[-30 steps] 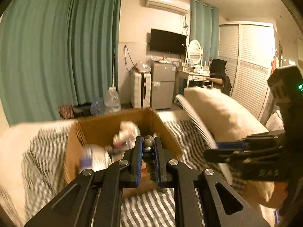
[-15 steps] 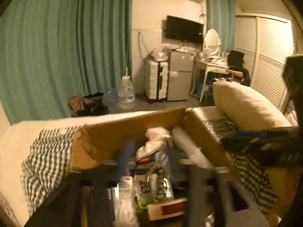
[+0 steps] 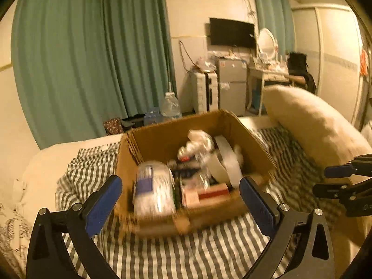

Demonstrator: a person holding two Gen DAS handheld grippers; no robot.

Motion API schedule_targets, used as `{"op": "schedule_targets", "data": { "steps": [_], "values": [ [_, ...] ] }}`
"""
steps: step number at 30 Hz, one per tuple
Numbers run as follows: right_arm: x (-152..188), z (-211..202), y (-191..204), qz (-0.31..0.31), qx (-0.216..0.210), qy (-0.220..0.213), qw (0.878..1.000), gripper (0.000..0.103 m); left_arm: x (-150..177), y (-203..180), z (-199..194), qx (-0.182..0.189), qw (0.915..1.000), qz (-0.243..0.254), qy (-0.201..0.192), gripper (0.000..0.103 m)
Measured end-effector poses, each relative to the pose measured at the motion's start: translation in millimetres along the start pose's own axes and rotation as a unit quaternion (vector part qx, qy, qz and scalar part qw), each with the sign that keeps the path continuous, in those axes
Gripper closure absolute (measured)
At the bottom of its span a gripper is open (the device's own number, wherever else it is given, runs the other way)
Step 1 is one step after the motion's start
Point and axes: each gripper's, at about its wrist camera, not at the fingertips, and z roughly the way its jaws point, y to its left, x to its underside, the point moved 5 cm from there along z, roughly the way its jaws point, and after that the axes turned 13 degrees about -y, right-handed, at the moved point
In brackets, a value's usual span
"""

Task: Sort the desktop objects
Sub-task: 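Lower the right gripper onto the black hair tie and grasp it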

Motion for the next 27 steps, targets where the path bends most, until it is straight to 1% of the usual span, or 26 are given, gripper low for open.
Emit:
{"op": "schedule_targets", "data": {
  "steps": [3, 5, 7, 10, 11, 13, 17, 19, 23, 27],
  "values": [
    [31.9, -3.9, 0.2, 0.003, 0.008, 0.02, 1.0, 0.048, 21.8, -15.5, -19.7, 0.012, 0.9997, 0.014, 0.013, 0.0],
    [53.0, -2.7, 1.7, 0.001, 0.015, 0.034, 0.999, 0.048, 43.0, -24.6, -26.3, 0.006, 0.9991, 0.02, 0.037, 0.0],
    [74.1, 3.8, 1.9, 0.004, 0.025, 0.05, 0.998, 0.048, 69.5, -30.2, -30.4, 0.002, 0.9977, -0.003, 0.068, 0.0],
    [99.3, 15.6, -1.0, 0.006, 0.037, 0.073, 0.997, 0.048, 103.4, -38.7, -31.2, 0.008, 0.9949, -0.042, 0.091, 0.0],
    [105.5, 19.9, -2.3, 0.003, 0.043, 0.08, 0.996, 0.048, 114.0, -42.6, -27.1, 0.011, 0.9935, -0.047, 0.103, 0.0],
    [116.7, 30.7, -4.5, -0.01, 0.054, 0.101, 0.993, 0.048, 126.1, -47.2, -20.9, 0.009, 0.9923, -0.048, 0.114, 0.0],
    [132.4, 47.1, -13.4, -0.017, 0.066, 0.13, 0.989, 0.048, 140.6, -52.1, -18.0, 0.005, 0.993, -0.037, 0.112, 0.0],
    [138.0, 53.9, -21.4, -0.016, 0.081, 0.144, 0.986, 0.048, 142.8, -50.7, -13.7, 0.011, 0.9917, -0.051, 0.118, 0.0],
    [145.8, 67.2, -31.9, 0.002, 0.081, 0.165, 0.983, 0.048, 147.4, -45.8, -6.1, 0.022, 0.9878, -0.087, 0.127, 0.0],
    [153.0, 80.7, -44.7, 0.012, 0.097, 0.181, 0.979, 0.048, 155.9, -42.2, 1.3, 0.027, 0.9842, -0.107, 0.138, 0.0]
  ]
}}
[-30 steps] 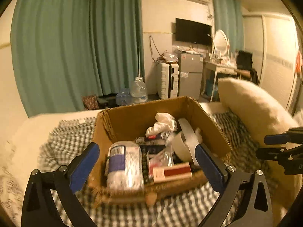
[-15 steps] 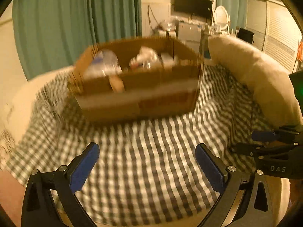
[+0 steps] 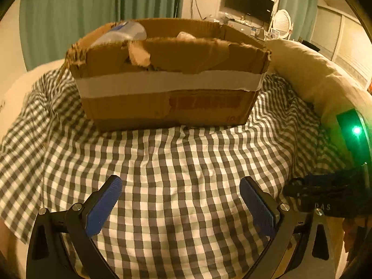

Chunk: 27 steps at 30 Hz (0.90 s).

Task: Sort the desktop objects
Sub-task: 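Lower the right gripper onto the black hair tie and grasp it, then carry the hair tie into the cardboard box and open the right gripper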

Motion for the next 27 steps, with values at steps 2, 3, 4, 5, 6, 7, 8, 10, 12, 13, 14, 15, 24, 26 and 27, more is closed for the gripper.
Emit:
{"op": "schedule_targets", "data": {
  "steps": [2, 3, 4, 5, 6, 7, 8, 10, 12, 13, 14, 15, 24, 26, 27],
  "values": [
    [0.7, 6.0, -6.3, 0.008, 0.006, 0.005, 1.0, 0.048, 2.2, 2.5, 2.9, 0.001, 1.0, -0.005, 0.005, 0.0],
    [2.3, 10.2, -9.0, 0.009, 0.007, 0.013, 1.0, 0.048, 3.2, 3.7, 4.2, 0.001, 0.9999, -0.008, 0.008, 0.0],
    [3.8, 12.6, -10.6, 0.01, 0.008, 0.017, 1.0, 0.048, 4.1, 4.4, 5.5, 0.001, 0.9999, -0.009, 0.01, 0.0],
    [5.1, 14.4, -11.7, 0.01, 0.008, 0.019, 1.0, 0.05, 4.9, 5.6, 6.5, 0.001, 0.9999, -0.011, 0.012, 0.0],
    [6.1, 15.3, -12.6, 0.01, 0.006, 0.02, 1.0, 0.055, 5.6, 6.2, 6.9, 0.001, 0.9998, -0.012, 0.014, 0.0],
    [6.7, 15.1, -13.8, 0.01, 0.008, 0.021, 1.0, 0.073, 6.0, 6.8, 7.0, 0.002, 0.9998, -0.013, 0.014, 0.0],
    [7.0, 14.4, -15.0, 0.012, 0.008, 0.023, 1.0, 0.092, 6.5, 6.9, 6.8, 0.002, 0.9998, -0.014, 0.016, 0.0],
    [8.0, 12.4, -17.6, 0.018, 0.002, 0.023, 1.0, 0.097, 6.7, 7.2, 6.3, 0.003, 0.9998, -0.014, 0.016, 0.0],
    [9.3, 8.5, -20.5, 0.02, 0.005, 0.017, 1.0, 0.098, 6.4, 7.4, 4.1, 0.003, 0.9998, -0.013, 0.013, 0.0],
    [10.2, 6.1, -20.7, 0.021, 0.005, 0.015, 1.0, 0.099, 5.6, 7.4, 2.5, 0.002, 0.9999, -0.012, 0.011, 0.0],
    [10.4, 3.4, -20.9, 0.021, 0.003, 0.012, 1.0, 0.099, 4.5, 7.4, 0.6, 0.003, 0.9999, -0.011, 0.009, 0.0],
    [10.7, -0.3, -20.7, 0.022, 0.001, 0.008, 1.0, 0.099, 3.2, 7.4, -1.7, 0.003, 0.9999, -0.011, 0.005, 0.0],
    [8.1, -37.5, -7.6, 0.021, -0.045, -0.037, 0.998, 0.099, -4.8, 10.6, -16.5, 0.003, 0.9998, -0.018, -0.008, 0.0],
    [5.0, -48.4, 0.0, 0.021, -0.062, -0.049, 0.997, 0.099, -12.3, 11.3, -23.1, 0.006, 0.9995, -0.025, -0.019, 0.0],
    [-0.1, -55.9, 8.9, 0.02, -0.074, -0.058, 0.995, 0.099, -16.8, 11.5, -26.8, 0.006, 0.9993, -0.026, -0.026, 0.0]
  ]
}}
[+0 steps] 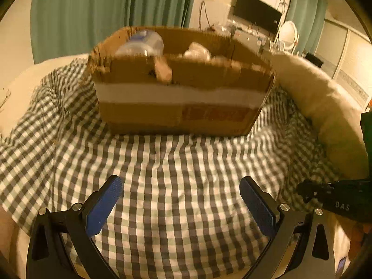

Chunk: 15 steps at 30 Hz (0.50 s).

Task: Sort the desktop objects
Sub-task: 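Carry the hair tie into the cardboard box and open the right gripper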

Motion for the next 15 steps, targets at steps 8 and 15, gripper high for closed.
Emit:
{"op": "schedule_targets", "data": {
  "steps": [8, 15],
  "values": [
    [-78.1, -55.7, 70.3, -0.043, -0.088, -0.094, 0.991, 0.099, -97.4, -3.1, -44.9, 0.013, 0.9938, 0.021, -0.108, 0.0],
    [-182.8, -79.5, 105.7, -0.069, -0.111, -0.169, 0.977, 0.099, -178.9, 25.4, -23.2, -0.005, 0.9928, 0.012, -0.119, 0.0]
  ]
}}
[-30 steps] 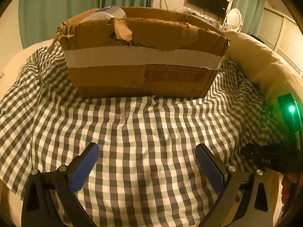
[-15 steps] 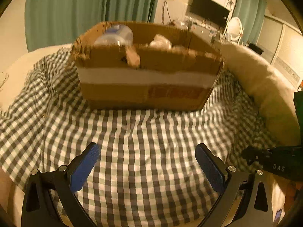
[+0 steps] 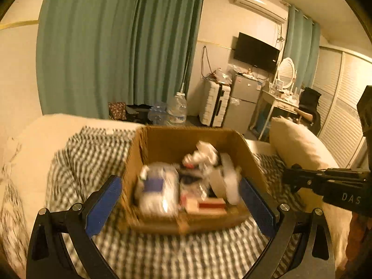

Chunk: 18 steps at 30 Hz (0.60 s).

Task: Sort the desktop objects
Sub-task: 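Carry the hair tie into the cardboard box and open the right gripper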

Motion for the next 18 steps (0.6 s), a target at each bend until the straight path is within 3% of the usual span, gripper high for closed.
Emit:
{"op": "schedule_targets", "data": {
  "steps": [3, 7, 9, 10, 11, 13, 16, 18],
  "values": [
    [-18.8, 24.0, 0.4, -0.005, -0.004, -0.002, 1.0, 0.099, -12.8, 14.7, 23.3, -0.014, 0.9995, 0.027, -0.009, 0.0],
    [-25.0, 57.5, -11.9, 0.014, -0.015, 0.014, 1.0, 0.098, -10.0, 17.6, 50.4, 0.011, 0.9973, 0.073, 0.005, 0.0],
    [-23.4, 70.4, -19.2, 0.017, -0.011, 0.015, 1.0, 0.073, -5.7, 16.5, 53.7, 0.019, 0.9964, 0.082, -0.006, 0.0],
    [-21.9, 74.4, -22.7, 0.018, -0.004, 0.014, 1.0, 0.037, -2.0, 15.0, 54.7, 0.02, 0.9965, 0.081, -0.006, 0.0],
    [-20.5, 78.9, -27.2, 0.021, 0.0, 0.01, 1.0, 0.023, 1.3, 14.0, 57.6, 0.026, 0.9967, 0.078, 0.001, 0.0],
    [-15.0, 79.1, -34.7, 0.022, 0.0, -0.006, 1.0, 0.023, 9.9, 13.7, 64.4, 0.03, 0.9967, 0.069, 0.03, 0.0],
    [-7.4, 79.8, -42.6, 0.026, 0.001, -0.015, 1.0, 0.023, 21.6, 17.3, 61.4, 0.023, 0.9973, 0.055, 0.043, 0.0],
    [-4.6, 84.0, -46.0, 0.051, -0.023, -0.015, 0.998, 0.023, 27.5, 18.1, 59.5, 0.021, 0.9973, 0.049, 0.05, 0.0]
  ]
}}
